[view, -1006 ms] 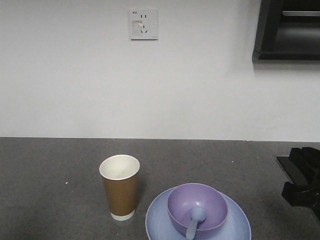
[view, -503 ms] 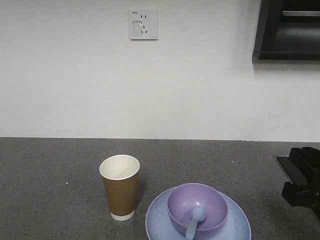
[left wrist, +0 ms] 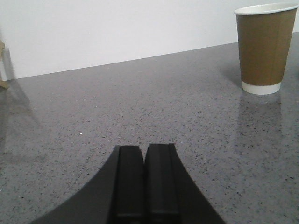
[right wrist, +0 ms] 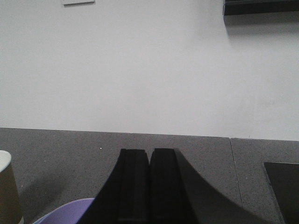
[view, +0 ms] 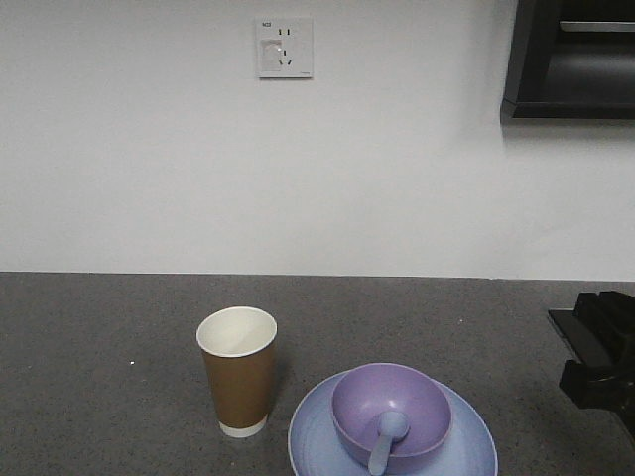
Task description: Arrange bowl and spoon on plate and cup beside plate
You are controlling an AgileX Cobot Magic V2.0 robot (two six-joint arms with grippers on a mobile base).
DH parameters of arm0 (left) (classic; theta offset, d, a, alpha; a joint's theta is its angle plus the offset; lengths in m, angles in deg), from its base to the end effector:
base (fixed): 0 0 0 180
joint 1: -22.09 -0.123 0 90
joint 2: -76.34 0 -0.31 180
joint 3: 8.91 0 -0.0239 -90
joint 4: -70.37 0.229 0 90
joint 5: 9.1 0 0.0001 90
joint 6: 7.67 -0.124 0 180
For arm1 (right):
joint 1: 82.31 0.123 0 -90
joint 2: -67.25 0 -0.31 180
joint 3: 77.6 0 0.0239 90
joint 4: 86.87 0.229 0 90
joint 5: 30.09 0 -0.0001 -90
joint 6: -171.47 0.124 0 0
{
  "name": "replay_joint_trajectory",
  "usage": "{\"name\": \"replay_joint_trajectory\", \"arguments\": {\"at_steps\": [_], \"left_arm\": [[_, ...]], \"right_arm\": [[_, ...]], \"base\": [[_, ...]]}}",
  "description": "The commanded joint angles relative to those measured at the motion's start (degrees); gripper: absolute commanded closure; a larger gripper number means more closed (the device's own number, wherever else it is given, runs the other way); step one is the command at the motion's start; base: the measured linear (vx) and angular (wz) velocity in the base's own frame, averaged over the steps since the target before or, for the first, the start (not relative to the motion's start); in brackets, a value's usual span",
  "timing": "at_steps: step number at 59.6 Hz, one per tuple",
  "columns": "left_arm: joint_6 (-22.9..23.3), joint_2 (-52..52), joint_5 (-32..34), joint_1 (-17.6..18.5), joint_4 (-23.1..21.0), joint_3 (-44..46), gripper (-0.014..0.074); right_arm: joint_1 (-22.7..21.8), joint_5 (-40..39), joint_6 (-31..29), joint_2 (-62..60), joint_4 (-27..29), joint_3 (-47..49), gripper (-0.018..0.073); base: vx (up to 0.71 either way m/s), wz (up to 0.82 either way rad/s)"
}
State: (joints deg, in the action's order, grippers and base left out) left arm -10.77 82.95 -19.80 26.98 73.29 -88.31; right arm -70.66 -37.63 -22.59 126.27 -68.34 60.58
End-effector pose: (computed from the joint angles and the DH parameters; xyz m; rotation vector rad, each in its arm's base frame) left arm 0.0419 -0.0024 0.1839 0.1526 1.6808 0.0221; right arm 0.1905 0.0340 0.3611 -0.0727 1.6365 0.1795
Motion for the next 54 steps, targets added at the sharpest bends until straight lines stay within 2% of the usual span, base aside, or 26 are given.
{"name": "replay_joint_trajectory", "arguments": {"at_steps": [1,37,40,48,51,54], "left_arm": [[0.3,-1.0,5.1,0.0,-0.5,1.5,0.0603],[0.3,-1.0,5.1,0.0,-0.5,1.5,0.0603],[0.3,-1.0,5.1,0.0,-0.5,1.5,0.0603],[0.3,-1.0,5.1,0.0,-0.5,1.5,0.0603],[0.3,-1.0,5.1,0.0,-0.5,1.5,0.0603],[0.3,-1.0,5.1,0.0,-0.5,1.5,0.0603]], "right_arm": [[-0.2,-4.8,-0.7,-0.6,-0.4,1.8,0.0568],[-0.2,-4.8,-0.7,-0.6,-0.5,1.8,0.0568],[-0.2,-4.9,-0.7,-0.6,-2.6,1.3,0.0568],[0.0,-4.6,1.6,-5.7,-19.5,-4.7,0.0568],[0.0,-5.4,3.4,-8.4,-20.6,-8.1,0.0568],[0.0,-5.9,4.6,-12.5,-19.1,-12.9,0.0568]], "base": [[0.0,0.0],[0.0,0.0],[0.0,0.0],[0.0,0.0],[0.0,0.0],[0.0,0.0]]}}
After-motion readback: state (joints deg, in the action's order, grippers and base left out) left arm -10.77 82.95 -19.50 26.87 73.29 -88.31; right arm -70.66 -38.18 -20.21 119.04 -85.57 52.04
